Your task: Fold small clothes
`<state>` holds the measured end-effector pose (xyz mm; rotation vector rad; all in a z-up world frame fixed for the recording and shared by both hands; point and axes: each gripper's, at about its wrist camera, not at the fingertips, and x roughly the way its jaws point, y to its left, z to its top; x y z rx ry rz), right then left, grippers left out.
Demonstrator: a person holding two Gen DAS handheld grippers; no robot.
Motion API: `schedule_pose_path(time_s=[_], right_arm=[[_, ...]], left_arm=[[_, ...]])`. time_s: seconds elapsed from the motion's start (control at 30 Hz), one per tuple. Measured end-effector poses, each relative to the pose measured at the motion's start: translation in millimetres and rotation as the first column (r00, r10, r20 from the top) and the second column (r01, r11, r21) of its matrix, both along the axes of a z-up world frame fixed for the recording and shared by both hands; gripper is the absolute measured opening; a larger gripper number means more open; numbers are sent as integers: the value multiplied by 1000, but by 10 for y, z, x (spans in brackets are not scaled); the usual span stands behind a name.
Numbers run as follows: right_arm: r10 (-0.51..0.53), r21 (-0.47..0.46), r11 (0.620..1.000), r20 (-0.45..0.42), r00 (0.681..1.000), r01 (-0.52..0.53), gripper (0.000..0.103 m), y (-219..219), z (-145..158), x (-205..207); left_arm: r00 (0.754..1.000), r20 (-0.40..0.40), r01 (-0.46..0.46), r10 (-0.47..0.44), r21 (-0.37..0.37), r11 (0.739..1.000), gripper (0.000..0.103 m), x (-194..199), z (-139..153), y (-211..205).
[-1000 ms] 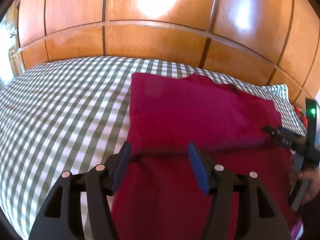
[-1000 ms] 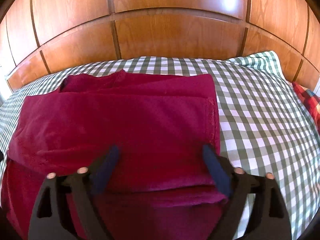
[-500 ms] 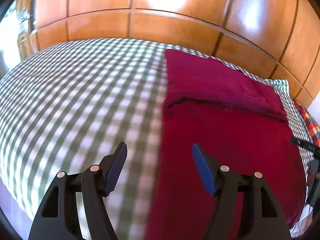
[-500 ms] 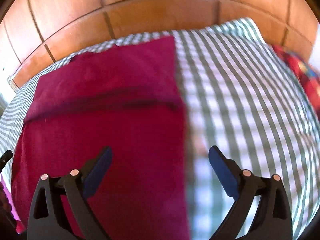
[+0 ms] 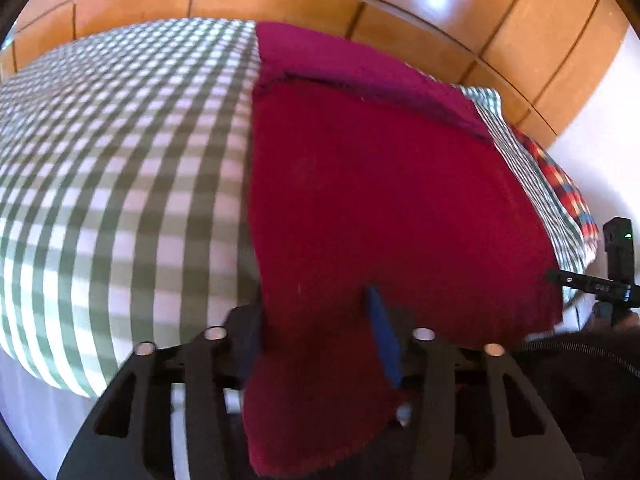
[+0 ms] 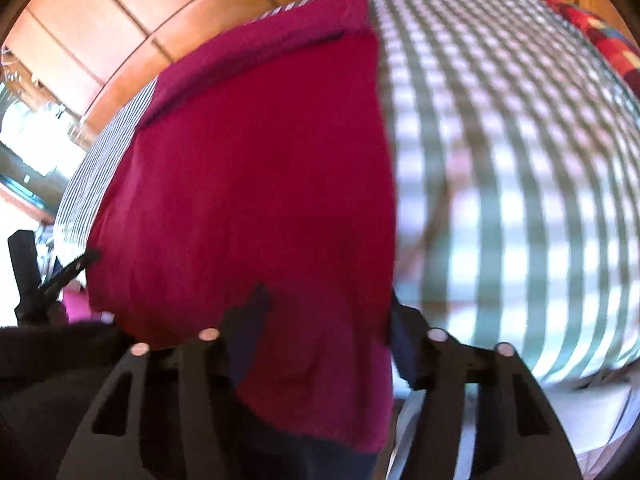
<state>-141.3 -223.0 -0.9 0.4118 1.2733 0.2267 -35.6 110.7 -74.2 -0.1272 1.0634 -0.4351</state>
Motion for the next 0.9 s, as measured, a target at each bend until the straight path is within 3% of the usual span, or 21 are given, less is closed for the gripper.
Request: schedule_pose_path(time_s=[0.1,0.13,0.23,0.3,0.4,0.53,0.63,0.73,0.77,0.8,0.83,0.87,0.9], right_arm=[[14,50,999,-26,1000,-12,21,51,-17,-16],[23,73,997,-22,999,-21,15,59,15,7],[47,155,986,50,998,-54,13,113,250,131],[39,203,977,116,992,-62,13,122,440,316],[11,240,969,199,980,-59,12,97,644,613],[-48,229,973,242,969,-9,12,7,664,1136],[-85,206,978,219,972,39,12,-83,528,1514],[-110,183,980,180,977,76,12,-156,338,1824],[-125,166,981,165,978,98,16,-165,274,1936],[-142,168,979,151,978,116,21,-183,231,1989],[-150,176,977,148,978,124,37,-238,253,1994],[-167,185,973,155,974,137,54,-264,262,2019],[-171,190,972,164,971,139,60,-315,269,1973]], left_arm=[[999,-44,24,-26,-51,998,12,-39,-6,44],[998,-49,27,-31,-76,997,12,-23,9,68],[999,-32,38,-44,-191,981,10,-19,178,157],[999,-21,33,-41,-294,955,10,65,318,223],[999,29,40,-31,-388,921,10,259,528,232],[997,74,33,0,-448,894,10,685,675,180],[996,90,12,30,-435,900,10,1025,716,97],[996,49,-45,72,-415,909,10,1454,676,48],[996,27,-68,86,-408,911,10,1585,641,43],[994,-9,-102,107,-396,913,18,1718,587,39],[992,-37,-126,121,-395,910,24,1811,553,46],[987,-59,-160,149,-411,897,42,1905,532,92],[983,-60,-184,176,-428,885,56,1941,525,147]])
